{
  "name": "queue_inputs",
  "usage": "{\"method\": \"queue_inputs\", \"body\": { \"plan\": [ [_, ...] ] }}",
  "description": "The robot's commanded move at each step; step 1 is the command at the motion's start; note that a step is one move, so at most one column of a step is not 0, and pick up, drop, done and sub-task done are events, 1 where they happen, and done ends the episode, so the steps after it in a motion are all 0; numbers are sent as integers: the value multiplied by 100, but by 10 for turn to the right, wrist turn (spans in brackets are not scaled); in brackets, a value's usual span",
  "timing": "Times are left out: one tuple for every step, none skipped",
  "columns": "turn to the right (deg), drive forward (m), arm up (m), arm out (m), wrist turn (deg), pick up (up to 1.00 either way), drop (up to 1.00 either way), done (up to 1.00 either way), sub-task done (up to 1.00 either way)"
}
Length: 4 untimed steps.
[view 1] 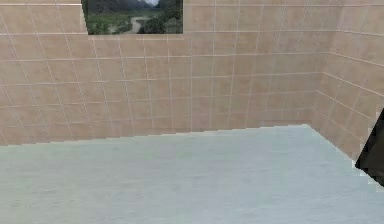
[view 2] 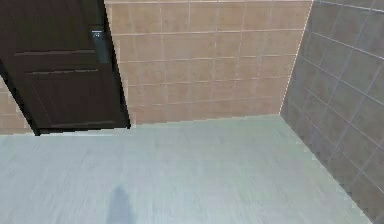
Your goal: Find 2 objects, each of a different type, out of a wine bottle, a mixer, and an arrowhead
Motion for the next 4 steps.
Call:
{"method": "queue_inputs", "body": {
  "plan": [
    [-60,0,0,0,0,0,0,0,0],
    [0,25,0,0,0,0,0,0,0],
    [-390,0,0,0,0,0,0,0,0],
    [0,30,0,0,0,0,0,0,0]
  ]
}}
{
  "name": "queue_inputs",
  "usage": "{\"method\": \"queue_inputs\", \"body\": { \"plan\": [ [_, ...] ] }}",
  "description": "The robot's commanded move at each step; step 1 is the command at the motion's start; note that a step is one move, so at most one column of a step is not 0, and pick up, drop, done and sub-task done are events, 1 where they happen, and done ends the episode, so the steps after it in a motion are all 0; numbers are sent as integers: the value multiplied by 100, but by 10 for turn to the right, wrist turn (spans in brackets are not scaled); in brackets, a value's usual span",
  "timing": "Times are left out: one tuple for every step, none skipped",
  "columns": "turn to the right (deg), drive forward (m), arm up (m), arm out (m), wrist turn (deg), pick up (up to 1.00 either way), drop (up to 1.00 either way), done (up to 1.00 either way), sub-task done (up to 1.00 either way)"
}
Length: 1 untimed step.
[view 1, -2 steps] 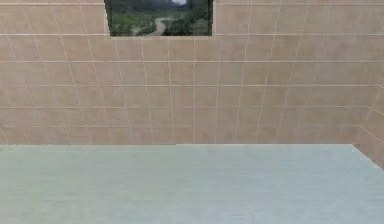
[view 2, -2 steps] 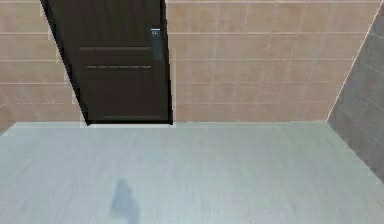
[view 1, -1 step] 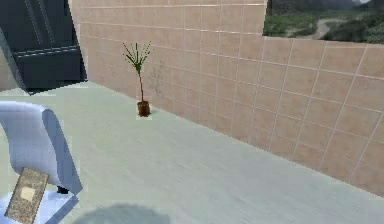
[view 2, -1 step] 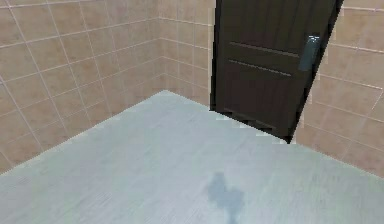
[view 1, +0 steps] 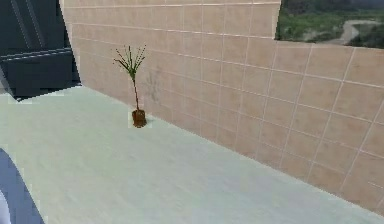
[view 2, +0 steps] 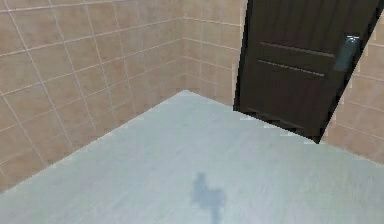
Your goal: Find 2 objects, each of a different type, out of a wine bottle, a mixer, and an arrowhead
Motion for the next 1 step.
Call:
{"method": "queue_inputs", "body": {
  "plan": [
    [-30,0,0,0,0,0,0,0,0]
  ]
}}
